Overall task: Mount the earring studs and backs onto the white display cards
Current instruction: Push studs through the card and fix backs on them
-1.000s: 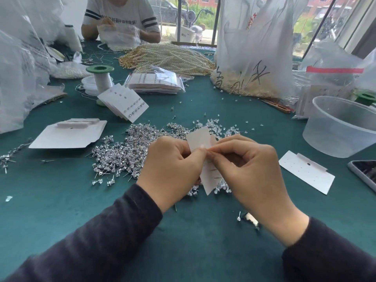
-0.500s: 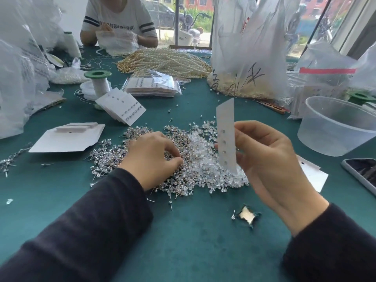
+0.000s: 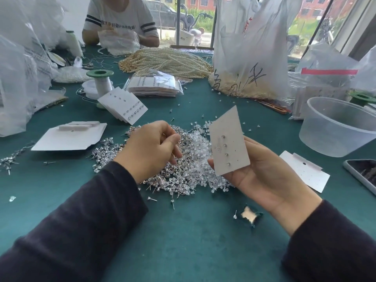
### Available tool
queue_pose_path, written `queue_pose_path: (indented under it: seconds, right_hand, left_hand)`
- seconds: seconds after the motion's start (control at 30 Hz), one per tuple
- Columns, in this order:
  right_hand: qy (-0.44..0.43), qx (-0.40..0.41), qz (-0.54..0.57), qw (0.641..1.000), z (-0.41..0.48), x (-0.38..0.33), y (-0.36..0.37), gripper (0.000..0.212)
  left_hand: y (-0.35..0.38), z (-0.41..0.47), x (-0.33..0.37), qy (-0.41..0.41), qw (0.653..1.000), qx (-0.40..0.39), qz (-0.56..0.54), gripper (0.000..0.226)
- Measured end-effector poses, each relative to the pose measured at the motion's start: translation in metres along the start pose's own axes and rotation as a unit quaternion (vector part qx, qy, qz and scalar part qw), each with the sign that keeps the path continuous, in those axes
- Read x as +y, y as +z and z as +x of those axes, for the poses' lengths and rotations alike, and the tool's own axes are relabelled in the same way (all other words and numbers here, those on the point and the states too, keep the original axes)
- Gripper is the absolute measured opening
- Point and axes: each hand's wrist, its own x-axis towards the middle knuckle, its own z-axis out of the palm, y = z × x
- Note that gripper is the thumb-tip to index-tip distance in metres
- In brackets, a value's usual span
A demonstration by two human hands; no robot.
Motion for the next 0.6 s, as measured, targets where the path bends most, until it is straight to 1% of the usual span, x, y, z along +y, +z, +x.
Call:
queue_pose_path:
  seconds: [0.13, 0.17, 0.23, 0.3, 0.37, 0.47, 0.53, 0.6]
  right_hand:
    - [0.006, -0.003, 0.005, 1.000, 0.001, 0.001, -0.001, 0.034]
    - [0.008, -0.004, 0.006, 1.000, 0.001, 0.001, -0.001, 0.033]
    - [0.013, -0.001, 0.009, 1.000, 0.001, 0.000, -0.001, 0.031]
    - [0.018, 0.001, 0.013, 1.000, 0.001, 0.001, -0.001, 0.035]
    - [0.026, -0.005, 0.016, 1.000, 0.000, 0.002, -0.002, 0.040]
    - [0.039, -0.022, 0.013, 0.999, 0.001, 0.004, -0.001, 0.049]
    - [0.046, -0.042, 0.007, 0.998, 0.000, 0.005, -0.001, 0.049]
    - [0.048, -0.060, 0.002, 0.997, -0.001, 0.006, -0.001, 0.041]
  left_hand:
    - [0.000, -0.003, -0.001, -0.012, 0.999, -0.049, -0.021, 0.010]
    - [-0.001, -0.004, 0.000, -0.017, 0.997, -0.056, -0.041, 0.012]
    - [-0.003, -0.006, 0.004, -0.024, 0.990, -0.067, -0.118, 0.021]
    - [-0.004, -0.008, 0.010, -0.029, 0.974, -0.072, -0.213, 0.026]
    - [-0.004, -0.011, 0.015, -0.037, 0.947, -0.095, -0.305, 0.028]
    - [-0.002, -0.014, 0.018, -0.027, 0.916, -0.136, -0.377, 0.025]
    - [0.002, -0.016, 0.020, -0.011, 0.913, -0.121, -0.389, 0.019]
    - [0.006, -0.016, 0.020, 0.013, 0.929, -0.063, -0.365, 0.015]
